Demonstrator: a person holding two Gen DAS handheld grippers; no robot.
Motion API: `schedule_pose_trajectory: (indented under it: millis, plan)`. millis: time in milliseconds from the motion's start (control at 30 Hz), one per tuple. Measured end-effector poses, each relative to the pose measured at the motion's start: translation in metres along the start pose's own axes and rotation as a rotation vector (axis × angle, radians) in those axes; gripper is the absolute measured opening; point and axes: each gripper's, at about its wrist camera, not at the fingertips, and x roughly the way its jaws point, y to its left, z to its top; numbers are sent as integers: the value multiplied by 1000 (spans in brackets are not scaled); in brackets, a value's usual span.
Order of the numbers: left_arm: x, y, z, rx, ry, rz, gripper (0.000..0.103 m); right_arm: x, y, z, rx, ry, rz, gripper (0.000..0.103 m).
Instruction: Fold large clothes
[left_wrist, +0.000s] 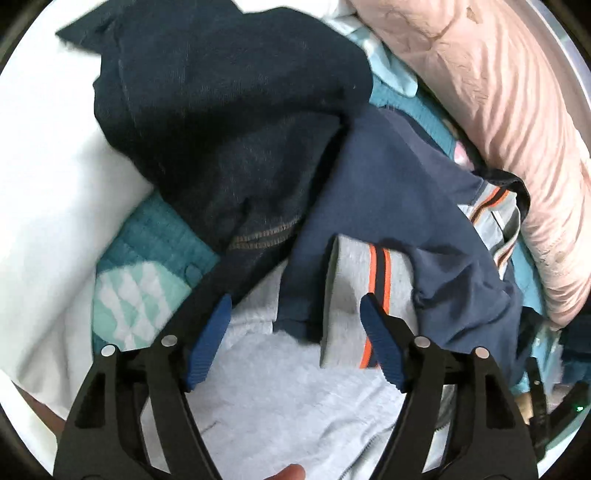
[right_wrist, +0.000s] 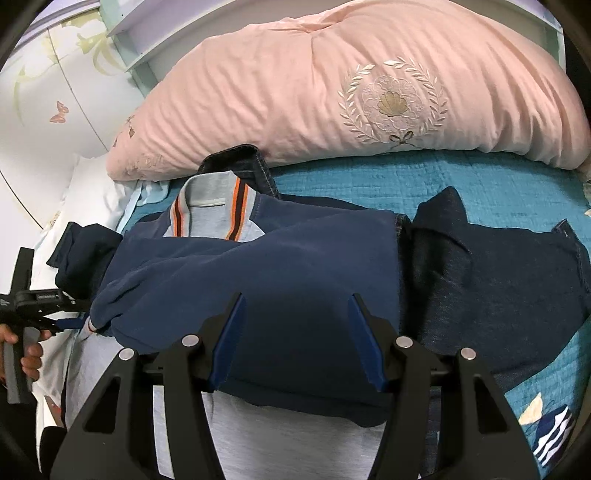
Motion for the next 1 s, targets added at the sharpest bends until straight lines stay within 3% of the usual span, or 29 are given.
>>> schedule_pose_trajectory:
  millis: [200, 333, 500, 567, 667, 733, 767, 800, 933, 1000]
  plan:
    - [3, -3, -8, -30, 32, -52, 73, -1, -3, -1, 16, 1, 0, 54]
    - [-5, -2, -15, -65, 59, -155, 73, -3, -3, -1, 12, -2, 1, 54]
    - [-12, -7, -17, -43, -4, -176, 73, -6, -3, -1, 18, -9, 10, 54]
    - [0, -10, -14, -68, 46, -234, 63, -9, -2, -1, 12, -13, 8, 54]
    - [7, -18, -12, -44, 31, -225, 58, -12, -5, -2, 20, -12, 2, 54]
    - [9, -20, -13, -36, 23, -236, 40, -13, -7, -2, 19, -13, 0, 54]
    - [7, -21, -13, -29, 8, -236, 19, -14, -7, -2, 17, -13, -2, 54]
    - [2, -23, -13, -14, -22, -247, 13, -14, -8, -2, 17, -14, -3, 54]
    - [-4, -34, -10, 62, -73, -228, 6, -12, -10, -2, 24, -11, -3, 54]
    - [-9, -40, -7, 125, -126, -177, 5, -11, -11, -2, 30, -18, -5, 54]
